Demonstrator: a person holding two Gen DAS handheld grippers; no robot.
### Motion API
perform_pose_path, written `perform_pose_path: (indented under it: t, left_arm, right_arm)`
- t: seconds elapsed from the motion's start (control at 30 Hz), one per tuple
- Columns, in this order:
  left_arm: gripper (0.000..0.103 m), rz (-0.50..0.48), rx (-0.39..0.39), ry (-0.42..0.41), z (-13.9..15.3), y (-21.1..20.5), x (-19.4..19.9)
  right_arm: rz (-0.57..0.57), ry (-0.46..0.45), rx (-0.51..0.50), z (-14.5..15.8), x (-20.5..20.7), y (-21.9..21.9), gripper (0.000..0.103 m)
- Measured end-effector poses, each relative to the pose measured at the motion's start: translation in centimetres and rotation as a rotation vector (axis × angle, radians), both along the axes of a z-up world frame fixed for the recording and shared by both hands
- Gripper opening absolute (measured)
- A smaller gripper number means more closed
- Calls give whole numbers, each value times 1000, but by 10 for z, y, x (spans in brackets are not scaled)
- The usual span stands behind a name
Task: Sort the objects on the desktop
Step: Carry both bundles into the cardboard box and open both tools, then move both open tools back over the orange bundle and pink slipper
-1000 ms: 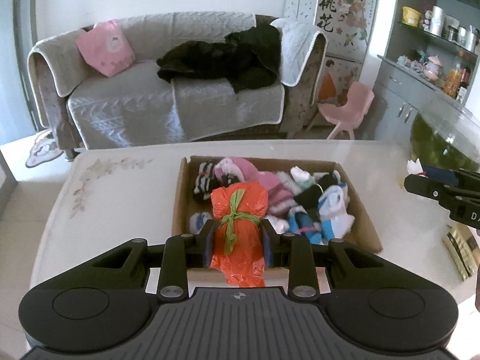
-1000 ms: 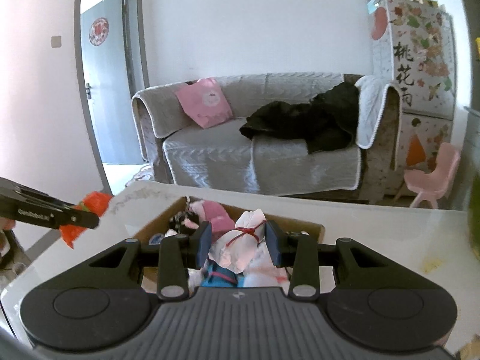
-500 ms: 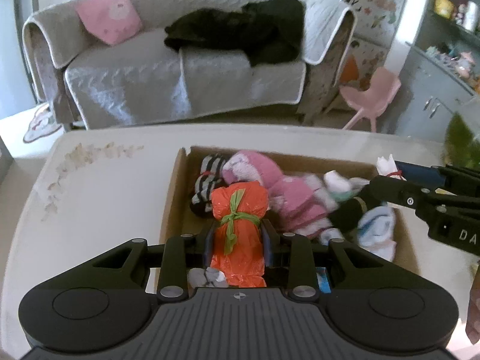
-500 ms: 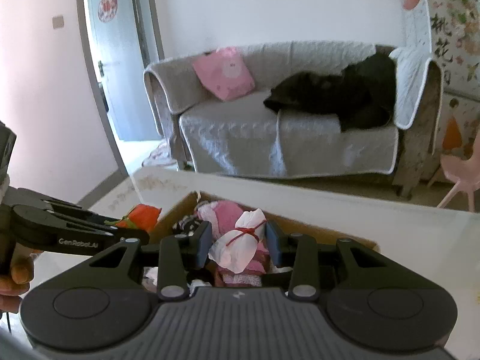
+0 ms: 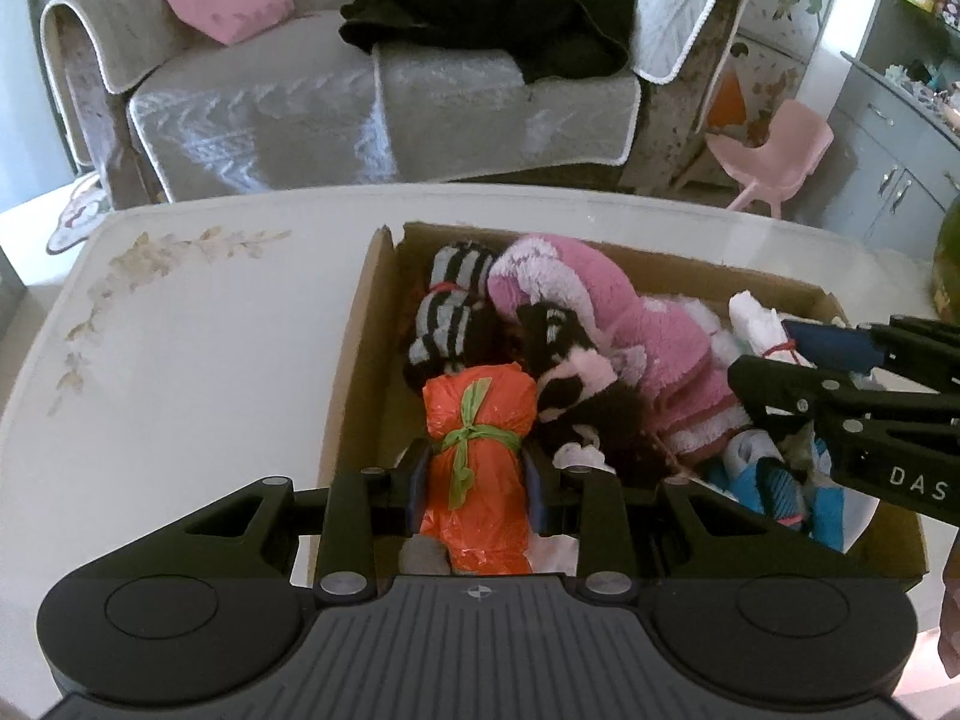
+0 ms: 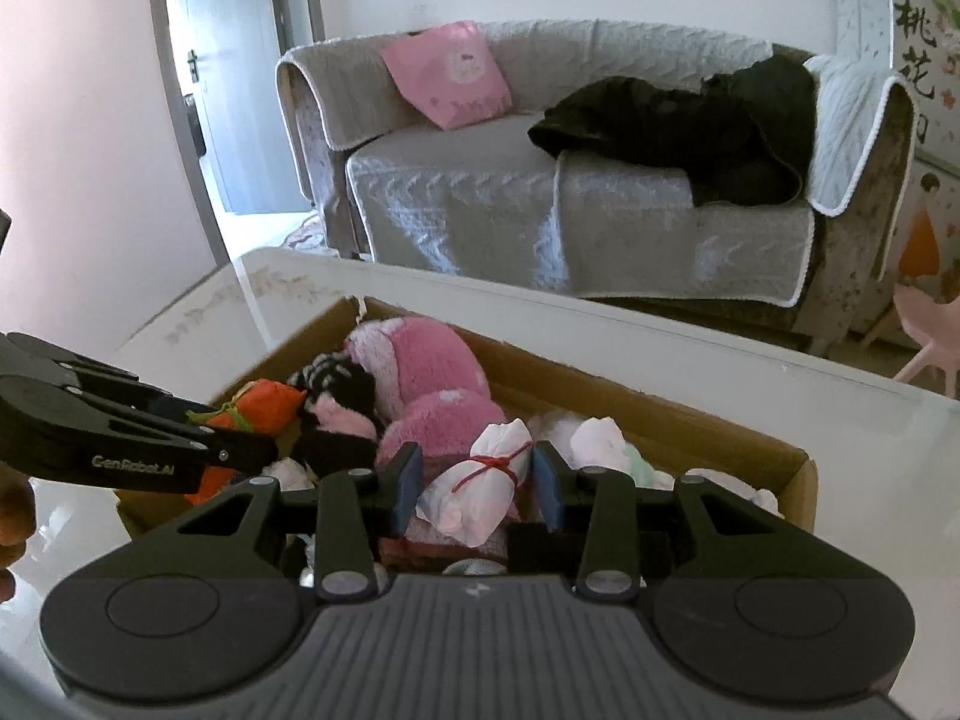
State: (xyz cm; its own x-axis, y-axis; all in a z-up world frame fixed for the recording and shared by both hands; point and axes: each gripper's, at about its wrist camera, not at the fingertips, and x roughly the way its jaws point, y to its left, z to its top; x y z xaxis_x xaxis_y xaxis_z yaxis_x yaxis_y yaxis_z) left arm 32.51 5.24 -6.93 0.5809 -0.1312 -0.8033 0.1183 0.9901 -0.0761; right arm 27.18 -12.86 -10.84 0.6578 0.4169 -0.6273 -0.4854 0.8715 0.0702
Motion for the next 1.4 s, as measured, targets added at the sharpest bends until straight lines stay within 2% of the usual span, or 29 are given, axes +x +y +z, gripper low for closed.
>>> perform_pose_path:
  t: [0.07, 0.13, 0.2, 0.43, 0.53, 0.73, 0.8, 0.93, 1.03, 1.17, 1.4]
  left_arm:
    - [40, -3, 10, -7, -1, -2, -1]
    - [42, 1, 20, -19, 0, -3, -5]
    - [46, 8, 18, -30, 2, -2, -9]
    - [52, 0, 36, -67, 18, -4, -30]
    - [55, -10, 37, -90, 27, -5, -47]
    - [68, -54, 41, -133, 41, -16, -95]
    - [73, -63, 34, -137, 40, -21, -110]
    - [74, -117, 38, -111, 25, -36, -137]
    - [74, -155, 72, -92, 9, -51, -148]
    - [75, -180, 104, -68, -6, -65, -149]
    - [84, -180, 169, -88, -21, -83, -140]
  right_arm:
    - [-7, -10, -8, 1, -2, 0, 43]
    - [-8, -18, -13, 4, -5, 0, 51]
    - [-9, -29, -18, 7, -4, 0, 52]
    - [1, -74, 0, 30, -22, -4, 56]
    - [3, -94, 19, 41, -37, -9, 58]
    - [14, -116, 48, 51, -79, -24, 60]
    - [10, -109, 64, 47, -92, -29, 61]
    - [3, -66, 76, 29, -117, -39, 62]
    - [-2, -30, 76, 15, -125, -43, 62]
    - [-34, -3, 99, 2, -131, -53, 62]
    - [-80, 29, 110, -14, -126, -70, 63]
